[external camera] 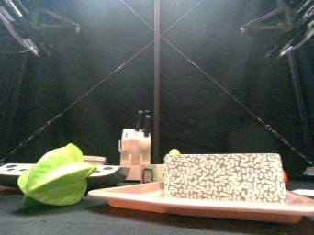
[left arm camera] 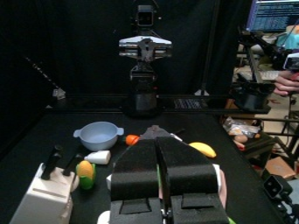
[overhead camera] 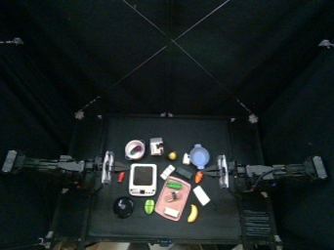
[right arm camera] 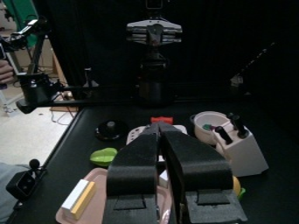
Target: Grab detergent bottle
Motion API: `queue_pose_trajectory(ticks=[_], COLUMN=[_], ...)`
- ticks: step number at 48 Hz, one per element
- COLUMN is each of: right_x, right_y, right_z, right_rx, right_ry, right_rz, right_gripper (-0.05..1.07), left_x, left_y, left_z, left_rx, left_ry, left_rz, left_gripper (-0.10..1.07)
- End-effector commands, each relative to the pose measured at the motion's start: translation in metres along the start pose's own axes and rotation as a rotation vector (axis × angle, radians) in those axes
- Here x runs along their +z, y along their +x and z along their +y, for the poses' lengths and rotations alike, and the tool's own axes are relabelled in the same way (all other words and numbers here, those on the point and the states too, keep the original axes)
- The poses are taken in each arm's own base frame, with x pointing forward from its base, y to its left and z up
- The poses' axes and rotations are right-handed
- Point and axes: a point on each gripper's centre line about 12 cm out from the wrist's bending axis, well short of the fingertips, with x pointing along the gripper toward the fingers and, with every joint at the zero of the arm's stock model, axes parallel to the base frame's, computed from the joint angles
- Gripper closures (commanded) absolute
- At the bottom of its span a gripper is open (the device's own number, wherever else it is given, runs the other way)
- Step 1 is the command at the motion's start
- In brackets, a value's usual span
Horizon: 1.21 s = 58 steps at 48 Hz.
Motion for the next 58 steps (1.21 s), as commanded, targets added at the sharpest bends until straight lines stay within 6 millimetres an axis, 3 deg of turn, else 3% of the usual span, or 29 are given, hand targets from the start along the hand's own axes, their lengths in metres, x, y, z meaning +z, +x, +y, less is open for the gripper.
queue_pose_trajectory(ticks=[1, 13, 23, 42, 45, 58], right_x=[0.004, 0.0, 0.011, 0.016, 0.017, 0.012], right_y=[0.01, 0.041, 0.065, 0.068, 0.068, 0.068], right_z=[-0.004, -0.016, -0.026, -0.037, -0.041, -0.051], right_rx=[-0.018, -0.059, -0.093, -0.171, -0.191, -0.236], right_ry=[-0.003, -0.023, -0.017, 0.179, 0.21, 0.291], right_rz=[0.008, 0.084, 0.087, 0.066, 0.068, 0.189], right_gripper=[1.04, 1.01, 1.0, 1.0, 1.0, 1.0], left_x=[0.007, 0.007, 0.003, -0.001, -0.001, -0.004], left_y=[0.004, 0.006, 0.011, 0.021, 0.021, 0.023], left_z=[0.0, 0.002, 0.005, 0.008, 0.009, 0.01], left_rx=[0.003, 0.017, 0.034, 0.057, 0.059, 0.066], left_ry=[-0.016, -0.06, -0.078, -0.105, -0.105, -0.101], left_rz=[-0.023, -0.02, 0.007, 0.039, 0.034, 0.022], left_gripper=[1.01, 1.01, 1.01, 0.99, 0.95, 0.6])
